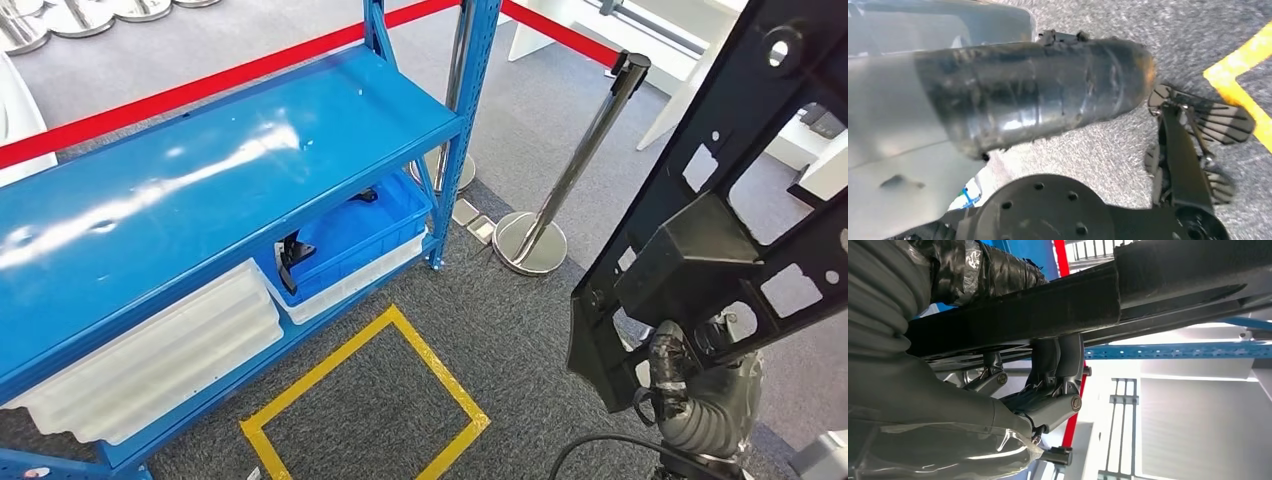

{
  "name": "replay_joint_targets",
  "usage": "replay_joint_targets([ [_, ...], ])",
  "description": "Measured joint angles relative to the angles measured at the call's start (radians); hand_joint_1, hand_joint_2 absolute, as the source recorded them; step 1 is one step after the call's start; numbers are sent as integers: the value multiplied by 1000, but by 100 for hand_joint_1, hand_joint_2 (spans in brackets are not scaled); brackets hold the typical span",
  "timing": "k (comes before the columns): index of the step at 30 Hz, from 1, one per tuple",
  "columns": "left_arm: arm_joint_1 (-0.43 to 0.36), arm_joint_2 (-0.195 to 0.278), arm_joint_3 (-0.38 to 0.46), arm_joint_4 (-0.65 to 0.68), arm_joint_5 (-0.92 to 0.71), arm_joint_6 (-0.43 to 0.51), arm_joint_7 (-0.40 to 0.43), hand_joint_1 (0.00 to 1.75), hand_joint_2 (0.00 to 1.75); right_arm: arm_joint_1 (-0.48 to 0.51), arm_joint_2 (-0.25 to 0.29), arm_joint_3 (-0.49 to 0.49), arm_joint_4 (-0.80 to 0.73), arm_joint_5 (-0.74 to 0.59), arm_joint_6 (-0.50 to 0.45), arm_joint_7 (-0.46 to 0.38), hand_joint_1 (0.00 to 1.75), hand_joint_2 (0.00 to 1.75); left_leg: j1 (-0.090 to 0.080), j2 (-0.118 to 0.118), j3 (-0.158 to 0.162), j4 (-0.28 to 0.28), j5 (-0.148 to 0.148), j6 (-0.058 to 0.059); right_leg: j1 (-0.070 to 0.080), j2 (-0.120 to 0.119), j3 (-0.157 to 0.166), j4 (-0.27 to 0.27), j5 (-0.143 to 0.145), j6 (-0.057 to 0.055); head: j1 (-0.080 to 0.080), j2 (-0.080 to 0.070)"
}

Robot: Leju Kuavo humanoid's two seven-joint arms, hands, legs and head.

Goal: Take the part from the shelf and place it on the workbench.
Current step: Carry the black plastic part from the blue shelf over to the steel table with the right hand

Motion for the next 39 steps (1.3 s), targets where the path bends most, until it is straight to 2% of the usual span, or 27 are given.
replay_joint_targets([
  [1,0,-1,0,0,0,1,0,0,0,-1,0,0,0,0,0,0,175,175,-4,11,0,-1,0,2,-1,-26,-35,71,-29,0,2,0],
  [2,0,-1,0,0,0,1,0,0,0,-1,0,0,0,0,0,0,175,175,-10,22,0,-1,-1,2,0,-38,-68,134,-50,-2,1,0],
  [3,1,-1,1,0,0,1,0,0,0,0,0,0,0,0,-1,0,175,175,-15,34,0,-1,-2,3,2,-43,-91,175,-59,-8,1,0],
  [4,1,-2,1,0,0,2,0,0,0,0,0,0,0,0,-2,0,175,175,-19,45,0,-1,-3,3,7,-44,-95,178,-50,-16,1,0],
  [5,-1,-2,1,0,0,2,0,0,0,1,0,0,0,1,-3,0,175,175,-22,53,1,-2,-4,4,16,-44,-79,140,-25,-26,0,0],
  [7,-5,-2,0,0,0,1,1,0,0,1,-1,0,-1,14,-11,4,175,175,-23,66,6,-10,-4,6,44,-56,-5,-8,38,-55,0,0],
  [9,-6,-2,-1,0,2,0,3,0,0,-3,-2,0,-5,35,-22,11,175,175,-18,75,13,-25,0,4,68,-74,56,-123,64,-74,1,0],
  [10,-7,-2,-1,0,2,0,4,0,0,-5,-3,0,-7,44,-26,14,175,175,-14,81,17,-34,3,1,74,-79,70,-151,64,-77,1,0],
  [12,-7,-2,-2,0,4,-1,3,0,0,-5,-5,0,-12,52,-29,19,175,175,-10,89,28,-52,8,-3,75,-72,96,-199,76,-82,1,0],
  [14,-7,-2,-2,0,6,0,2,0,0,-4,-5,1,-15,54,-31,22,175,175,-14,65,28,-36,-6,-4,65,-64,138,-258,99,-86,-1,0],
  [15,-7,-2,-2,-1,8,0,2,0,0,-6,-4,1,-15,55,-31,22,175,175,-17,44,12,3,-27,-4,58,-61,156,-280,108,-85,-3,0],
  [17,-4,0,-2,0,10,0,3,0,0,-7,-4,2,-13,55,-32,23,175,175,-18,12,-47,118,-78,-12,49,-55,165,-286,108,-78,-4,0],
  [18,-2,1,-2,0,11,0,3,0,0,-6,-4,2,-12,56,-32,24,175,175,-17,8,-73,161,-90,-18,44,-50,165,-281,103,-72,-4,0],
  [19,0,1,-2,0,11,0,3,0,0,-4,-4,2,-11,56,-32,24,175,175,-16,7,-85,176,-85,-26,38,-44,165,-273,96,-63,-4,0],
  [20,1,2,-2,0,11,0,2,0,0,-4,-4,3,-10,58,-32,24,175,175,-13,7,-80,155,-61,-36,30,-38,163,-260,88,-54,-4,0],
  [21,2,2,-2,0,11,0,2,0,0,-4,-4,3,-10,59,-32,24,175,175,-6,6,-57,103,-24,-49,22,-33,160,-240,75,-44,-5,0],
  [22,3,2,-2,0,12,0,2,0,0,-3,-4,2,-9,61,-32,24,175,175,-2,1,-34,55,1,-62,15,-29,153,-216,60,-32,-6,0],
  [23,3,2,-2,0,12,0,3,0,0,-4,-5,2,-9,63,-32,25,175,175,3,-4,-16,16,16,-66,11,-24,143,-184,42,-23,-8,0],
  [24,3,2,-2,0,12,-1,3,0,0,-3,-5,2,-10,66,-32,25,175,175,5,-9,-9,-1,19,-60,9,-20,131,-156,28,-17,-9,0],
  [26,1,2,-3,0,12,-1,5,0,0,-2,-6,2,-12,70,-32,26,175,175,4,-12,-16,6,9,-34,11,-14,113,-124,16,-13,-9,0],
  [28,0,-3,-3,0,13,-1,4,0,0,-1,-8,1,-13,71,-32,27,175,175,5,-8,-18,12,8,-21,10,-14,103,-113,10,-10,-4,0],
  [31,0,-9,-3,0,15,-1,1,0,0,-1,-10,0,-13,69,-32,29,175,175,1,-8,-14,10,7,-11,7,-31,73,-56,-19,-4,0,0],
  [34,0,-10,-3,0,15,-1,1,0,0,-1,-10,0,-13,68,-32,29,175,175,1,-8,-14,9,7,-11,6,-34,67,-41,-26,-4,1,0],
  [36,0,-10,-3,0,16,-1,1,0,0,-1,-10,0,-13,67,-32,29,175,175,-2,-8,-12,8,7,-11,5,-39,42,6,-43,-3,1,0],
  [37,0,-10,-3,0,16,-1,1,0,0,-1,-11,0,-13,66,-31,30,175,175,-6,-7,-11,6,7,-11,8,-41,1,70,-55,-9,0,0],
  [38,-1,-10,-3,0,17,-1,1,0,0,0,-12,0,-13,65,-31,30,175,175,-11,-7,-4,3,4,-9,21,-43,-21,78,-31,-26,0,0],
  [39,-1,-10,-3,0,18,-1,1,0,0,0,-12,0,-14,64,-30,31,175,175,-14,-7,3,-3,2,-7,39,-45,-26,49,9,-49,0,0],
])
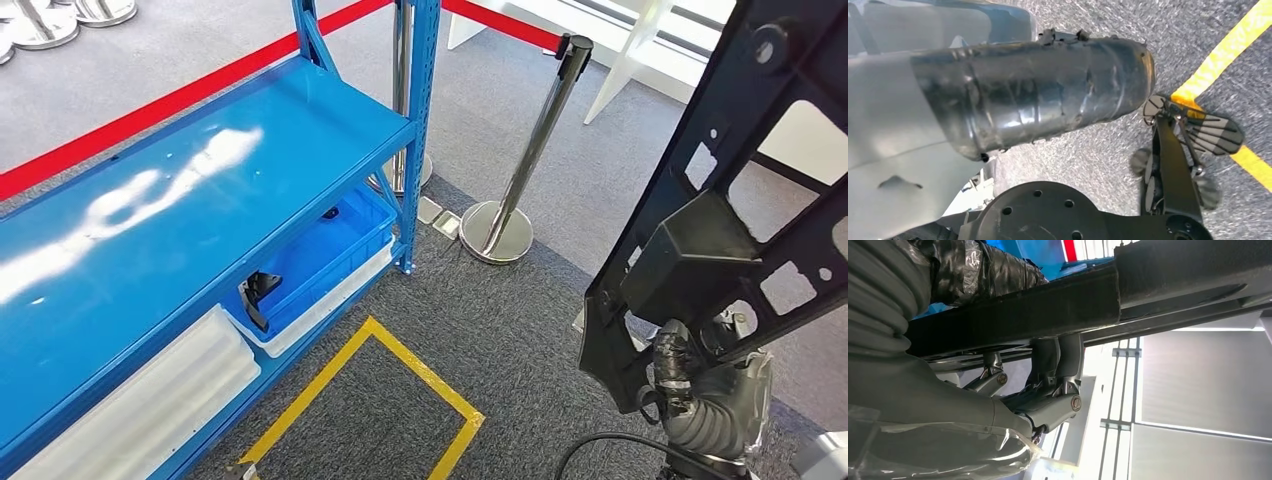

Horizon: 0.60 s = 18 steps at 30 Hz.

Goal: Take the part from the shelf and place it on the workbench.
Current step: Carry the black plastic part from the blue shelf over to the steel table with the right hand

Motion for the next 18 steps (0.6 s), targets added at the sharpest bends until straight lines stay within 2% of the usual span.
replay_joint_targets([
  [1,0,0,-1,0,0,0,0,0,0,0,-1,0,-1,-1,0,0,175,175,-2,0,9,-8,-2,1,20,-2,7,-48,41,-25,-1,0],
  [2,0,0,-2,0,0,-1,0,0,0,-2,-1,0,-2,-1,0,1,175,175,2,0,17,-19,-1,1,38,-4,41,-136,87,-43,0,0],
  [3,0,0,-3,0,0,-1,1,0,0,-4,-1,-1,-3,-1,1,1,175,175,7,1,21,-29,2,-3,47,-5,59,-174,98,-49,0,0],
  [5,0,0,-6,0,0,-2,0,0,0,-7,-1,-1,-7,-2,1,1,175,175,16,5,32,-55,11,-12,55,-3,88,-224,105,-54,1,0],
  [7,-1,0,-7,-1,0,-3,-1,0,0,-7,-1,-2,-10,-8,4,0,175,175,13,10,45,-66,8,-11,52,-2,142,-306,123,-62,0,0],
  [8,-1,0,-7,-1,0,-2,-2,0,0,-8,-1,-2,-10,-13,6,0,175,175,7,11,41,-48,-4,-10,46,-2,169,-343,132,-66,-1,0],
  [9,-1,0,-7,-1,0,-2,-2,0,0,-9,0,-2,-9,-17,8,-1,175,175,3,10,22,-6,-27,-10,39,-2,184,-363,136,-63,-2,0],
  [11,-1,2,-8,0,1,-1,-1,0,0,-9,0,-1,-6,-24,11,-1,175,175,1,7,-42,109,-74,-19,29,3,189,-362,131,-57,-2,0],
  [12,-1,3,-8,0,1,-1,-1,0,0,-7,0,-1,-4,-25,12,-1,175,175,3,8,-67,148,-82,-27,24,6,186,-351,124,-49,-2,0],
  [13,0,3,-8,0,2,-1,-1,0,0,-6,0,0,-2,-25,13,-1,175,175,6,8,-76,155,-71,-38,17,10,181,-336,115,-39,-2,0],
  [15,1,3,-8,0,2,-1,-2,0,0,-6,1,1,0,-24,13,-1,175,175,19,8,-45,76,-14,-65,0,16,164,-285,87,-15,-2,0],
  [16,1,4,-9,0,2,-1,-1,0,0,-6,1,1,1,-23,13,-1,175,175,24,4,-29,40,5,-77,-5,19,149,-252,70,-2,-4,0],
  [17,0,4,-10,0,3,-2,-1,0,0,-5,1,0,1,-20,13,-1,175,175,27,-1,-19,17,14,-77,-9,22,132,-214,51,7,-7,0],
  [18,-1,4,-11,0,3,-4,-1,0,0,-5,1,0,0,-16,12,-1,175,175,28,-5,-21,14,11,-66,-10,25,117,-183,37,11,-7,0],
])
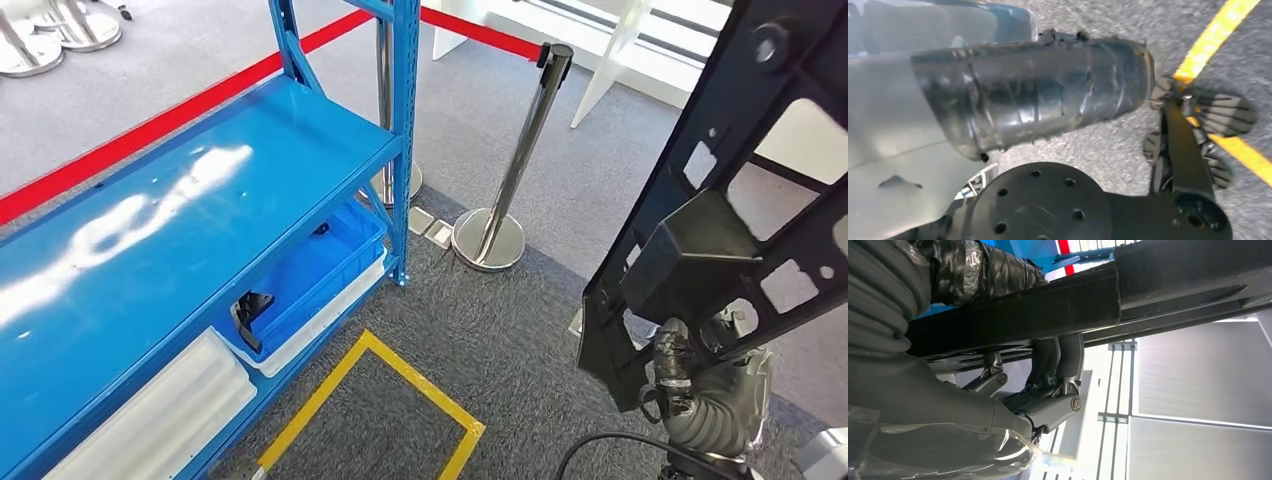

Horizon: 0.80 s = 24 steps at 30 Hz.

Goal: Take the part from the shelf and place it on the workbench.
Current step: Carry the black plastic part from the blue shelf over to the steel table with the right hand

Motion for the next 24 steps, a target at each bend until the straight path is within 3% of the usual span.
replay_joint_targets([
  [2,0,-3,-3,0,1,-3,0,0,0,1,0,0,-2,10,-2,1,175,175,-4,-2,-10,13,-6,33,1,5,-19,35,-13,0,2,0],
  [3,1,-6,-4,0,1,-4,0,0,0,1,0,0,-3,14,-3,2,175,175,-5,-1,-12,14,-5,42,1,5,-23,44,-16,0,7,0],
  [5,2,-13,-6,0,2,-3,-2,0,0,2,-1,-1,-2,20,-6,6,175,175,-7,1,-14,12,-2,50,-2,-4,-47,96,-43,6,10,0],
  [7,1,-16,-7,0,4,-3,-3,0,0,2,-1,-1,-2,25,-7,10,175,175,-12,1,-14,7,1,56,-10,-17,-104,218,-101,13,13,0],
  [9,1,-16,-9,0,8,-3,-4,0,0,2,-1,0,-1,28,-7,15,175,175,-18,3,-12,3,2,57,-13,-22,-160,329,-138,9,13,0],
  [10,1,-16,-10,0,9,-3,-4,0,0,3,-1,0,0,29,-7,17,175,175,-21,3,-11,1,2,57,-11,-22,-168,338,-130,3,12,0],
  [11,0,-16,-11,0,9,-3,-4,0,0,3,-1,0,1,30,-7,19,175,175,-23,4,-7,-1,2,57,-7,-22,-158,307,-104,-6,12,0],
  [13,-1,-16,-12,0,10,-4,-5,0,0,3,-2,-1,0,32,-8,23,175,175,-22,4,5,-13,3,59,10,-24,-93,161,-25,-28,12,0],
  [15,-1,-17,-13,0,11,-5,-5,0,0,1,-2,-1,-1,35,-8,24,175,175,-16,4,18,-34,9,56,28,-28,-32,37,21,-42,12,0],
  [17,-1,-18,-14,0,13,-7,-5,0,0,-1,-2,-2,-2,37,-9,26,175,175,-6,6,25,-53,17,47,41,-28,-9,-13,30,-46,12,0],
  [20,-2,-18,-14,0,15,-9,-8,0,0,-2,-2,-2,-7,37,-10,27,175,175,-6,12,27,-51,8,44,40,-28,53,-120,54,-57,11,0],
  [22,-2,-15,-14,0,16,-9,-8,0,0,-2,-2,-1,-5,37,-11,28,175,175,-17,13,-11,37,-39,48,34,-30,78,-153,63,-55,9,0],
  [24,-1,-9,-14,0,19,-8,-8,0,0,2,-1,0,-1,37,-12,32,175,175,-21,13,-67,145,-79,43,30,-29,78,-142,55,-53,8,0],
])
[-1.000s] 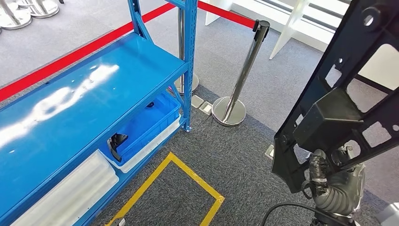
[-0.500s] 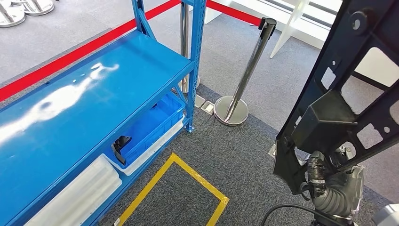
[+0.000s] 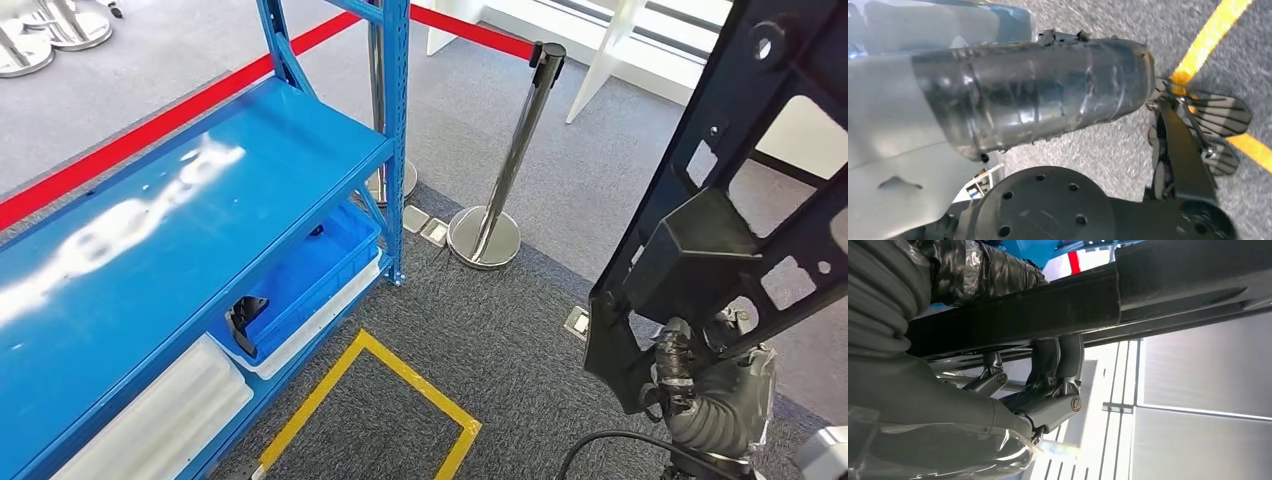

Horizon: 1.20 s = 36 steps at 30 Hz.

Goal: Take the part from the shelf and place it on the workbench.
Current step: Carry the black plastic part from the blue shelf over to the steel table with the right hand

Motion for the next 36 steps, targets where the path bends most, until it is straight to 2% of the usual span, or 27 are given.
replay_joint_targets([
  [1,1,3,0,0,2,0,0,0,0,2,0,0,2,0,0,2,175,175,0,0,-14,20,3,-5,-3,1,-3,12,-8,5,0,0],
  [2,2,5,0,0,2,0,0,0,0,3,0,1,4,0,-1,3,175,175,0,1,-11,7,22,-11,-7,3,-7,27,-17,10,0,0],
  [4,2,7,0,0,4,0,0,0,0,4,0,1,6,0,-1,5,175,175,1,1,32,-90,78,-23,-17,4,-19,69,-42,26,0,0],
  [5,1,8,0,0,5,0,0,0,0,4,0,0,6,0,-2,5,175,175,2,-2,52,-133,96,-25,-21,5,-29,97,-57,34,-1,0],
  [7,-1,8,0,0,7,0,0,0,0,6,0,0,5,1,-2,6,175,175,-1,-6,62,-159,98,-8,-23,7,-50,140,-80,42,-2,0],
  [9,-1,7,-1,0,8,0,0,0,0,8,-1,0,4,3,-2,7,175,175,-2,-7,55,-153,97,15,-22,9,-60,154,-87,43,-2,0],
  [11,-1,1,0,0,8,0,-2,0,0,8,-3,-2,3,4,-3,7,175,175,2,-6,53,-154,99,24,-26,9,-72,182,-106,54,0,0],
  [12,-1,-2,0,0,8,-1,-2,0,0,9,-5,-3,3,4,-3,7,175,175,4,-5,53,-156,101,27,-31,8,-91,223,-130,62,2,0],
  [14,-2,-5,0,0,8,-1,-3,0,0,10,-7,-4,4,5,-4,7,175,175,3,-5,51,-159,103,31,-44,6,-152,351,-192,77,5,0],
  [15,-1,-5,0,0,8,-1,-3,0,0,11,-7,-4,4,5,-4,7,175,175,2,-5,50,-159,104,31,-50,5,-181,409,-211,80,5,0],
  [16,-1,-5,0,0,8,-1,-3,0,0,12,-7,-5,5,5,-4,7,175,175,1,-5,50,-159,104,31,-54,5,-199,440,-214,80,5,0],
  [17,-1,-5,0,0,8,-1,-3,0,0,12,-7,-5,6,5,-4,7,175,175,1,-5,50,-159,104,31,-55,5,-199,432,-198,78,4,0],
  [18,-1,-5,0,0,8,-1,-3,0,0,12,-8,-6,6,5,-4,7,175,175,0,-5,52,-160,104,31,-55,5,-179,385,-166,73,4,0],
  [20,-3,-5,0,0,8,-2,-3,0,0,12,-8,-7,5,5,-4,7,175,175,2,-5,58,-168,106,30,-50,3,-107,234,-95,63,4,0],
  [21,-3,-5,0,0,8,-2,-3,0,0,11,-9,-7,4,5,-4,7,175,175,5,-6,61,-175,109,26,-45,1,-78,173,-73,59,4,0],
  [22,-3,-6,0,0,8,-2,-3,0,0,10,-9,-8,4,5,-4,7,175,175,8,-5,64,-183,114,20,-39,0,-61,134,-63,56,4,0],
  [24,-3,-7,-1,0,8,-2,-3,0,0,9,-10,-9,2,5,-4,7,175,175,19,-4,68,-202,124,5,-26,1,-50,100,-52,47,4,0],
  [26,-3,-7,-2,0,9,-3,-3,0,0,9,-9,-9,0,5,-4,7,175,175,22,-1,70,-204,121,0,-22,1,-31,57,-32,40,4,0],
  [27,-3,-7,-2,0,9,-3,-3,0,0,8,-9,-9,0,5,-4,7,175,175,18,0,61,-181,103,1,-23,0,-21,38,-22,36,3,0],
  [30,-1,3,-3,0,12,-3,-4,0,0,9,-9,-9,3,5,-4,10,175,175,1,0,-16,-10,14,7,-24,-1,-16,32,-19,27,1,0],
  [31,1,9,-3,0,12,-4,-4,0,0,10,-9,-9,4,5,-4,11,175,175,-2,0,-35,32,2,6,-23,-1,-19,39,-22,27,1,0],
  [32,2,14,-4,0,13,-5,-4,0,0,11,-9,-9,5,5,-4,11,175,175,-3,1,-38,41,7,4,-23,0,-23,47,-26,27,1,0],
  [33,2,18,-5,0,13,-6,-4,0,0,12,-9,-9,6,5,-4,11,175,175,-4,1,-22,11,31,3,-24,2,-27,58,-31,28,0,0],
  [34,2,20,-6,0,14,-7,-5,0,0,12,-8,-9,6,5,-4,12,175,175,-4,1,10,-47,62,1,-26,3,-31,72,-38,31,0,0],
  [36,-1,22,-8,0,14,-7,-5,0,0,12,-9,-9,6,5,-5,12,175,175,-5,0,65,-149,97,6,-25,5,-45,108,-57,41,1,0],
])
